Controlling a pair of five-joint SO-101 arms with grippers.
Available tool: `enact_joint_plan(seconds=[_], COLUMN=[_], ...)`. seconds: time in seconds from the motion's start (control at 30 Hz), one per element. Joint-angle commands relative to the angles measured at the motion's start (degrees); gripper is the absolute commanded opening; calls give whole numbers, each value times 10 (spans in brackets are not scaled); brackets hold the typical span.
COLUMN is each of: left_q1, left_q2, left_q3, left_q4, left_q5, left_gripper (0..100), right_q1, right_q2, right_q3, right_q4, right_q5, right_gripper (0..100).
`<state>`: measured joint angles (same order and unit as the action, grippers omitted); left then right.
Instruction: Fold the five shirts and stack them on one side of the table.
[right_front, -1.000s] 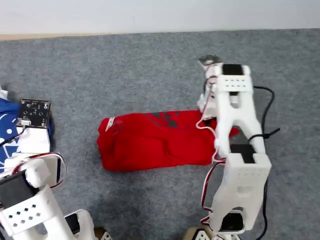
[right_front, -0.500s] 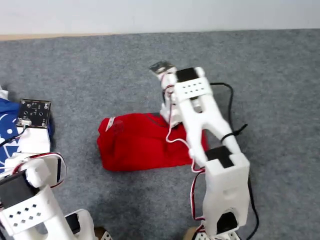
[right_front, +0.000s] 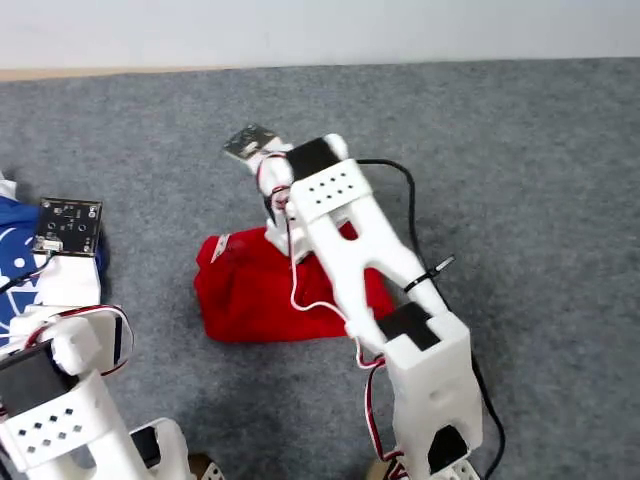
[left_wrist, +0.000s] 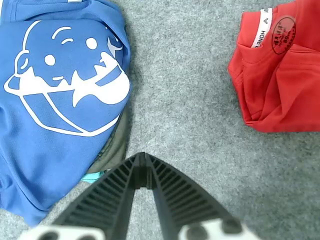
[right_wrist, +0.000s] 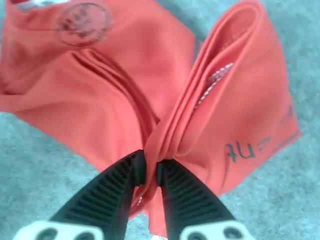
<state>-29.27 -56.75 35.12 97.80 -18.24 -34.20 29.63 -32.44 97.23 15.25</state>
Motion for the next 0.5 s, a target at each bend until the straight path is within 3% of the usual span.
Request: enact_joint_plan(seconds=[0.0, 0.47], left_q1=[-4, -4], left_q2=[-8, -8], left_q3=[-2, -2], left_q4=[-4, -3], left_q5=[3, 4], left_gripper=[4, 4], right_q1=[-31, -102], right_q2=[-36, 22], right_q3=[-30, -31], right_q4=[11, -32], right_q5=[0, -3], right_gripper=[9, 10])
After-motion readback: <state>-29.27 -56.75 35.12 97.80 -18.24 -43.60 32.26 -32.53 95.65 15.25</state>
